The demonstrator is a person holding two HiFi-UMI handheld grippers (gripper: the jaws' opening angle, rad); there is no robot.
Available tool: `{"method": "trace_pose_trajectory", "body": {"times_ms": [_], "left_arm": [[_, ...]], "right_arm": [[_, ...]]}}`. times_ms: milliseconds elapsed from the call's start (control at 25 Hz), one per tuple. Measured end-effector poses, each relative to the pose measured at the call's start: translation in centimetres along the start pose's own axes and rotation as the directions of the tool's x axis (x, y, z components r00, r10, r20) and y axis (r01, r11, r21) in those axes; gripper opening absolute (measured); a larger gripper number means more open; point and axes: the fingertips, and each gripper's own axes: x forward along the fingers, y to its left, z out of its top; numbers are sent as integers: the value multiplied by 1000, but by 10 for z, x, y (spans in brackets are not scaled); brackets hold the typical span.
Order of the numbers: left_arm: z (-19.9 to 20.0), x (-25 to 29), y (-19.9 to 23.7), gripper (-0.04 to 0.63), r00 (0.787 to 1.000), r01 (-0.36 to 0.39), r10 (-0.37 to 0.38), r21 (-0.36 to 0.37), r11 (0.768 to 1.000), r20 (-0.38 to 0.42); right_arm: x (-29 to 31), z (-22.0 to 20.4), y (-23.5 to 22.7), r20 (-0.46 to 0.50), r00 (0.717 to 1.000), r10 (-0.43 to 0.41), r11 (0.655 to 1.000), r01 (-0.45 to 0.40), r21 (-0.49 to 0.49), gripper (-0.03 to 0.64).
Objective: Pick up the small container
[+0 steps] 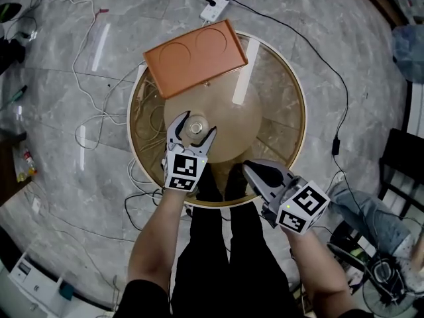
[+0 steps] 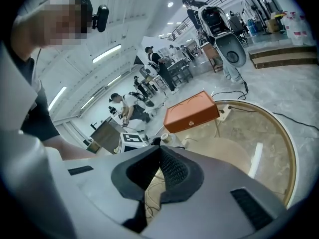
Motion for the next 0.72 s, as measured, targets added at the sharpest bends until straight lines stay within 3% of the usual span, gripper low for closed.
{"method": "trace_pose_trajectory", "body": {"times_ms": [480, 720], "left_arm": [[117, -104, -48, 345, 1000, 0, 2, -68, 998, 19], [197, -172, -98, 345, 999, 12, -11, -14, 1000, 37]], "right_arm": [[-68, 71, 63, 13, 998, 68, 996, -67, -60, 15], [-130, 119, 117, 71, 991, 111, 989, -103, -106, 15]]}}
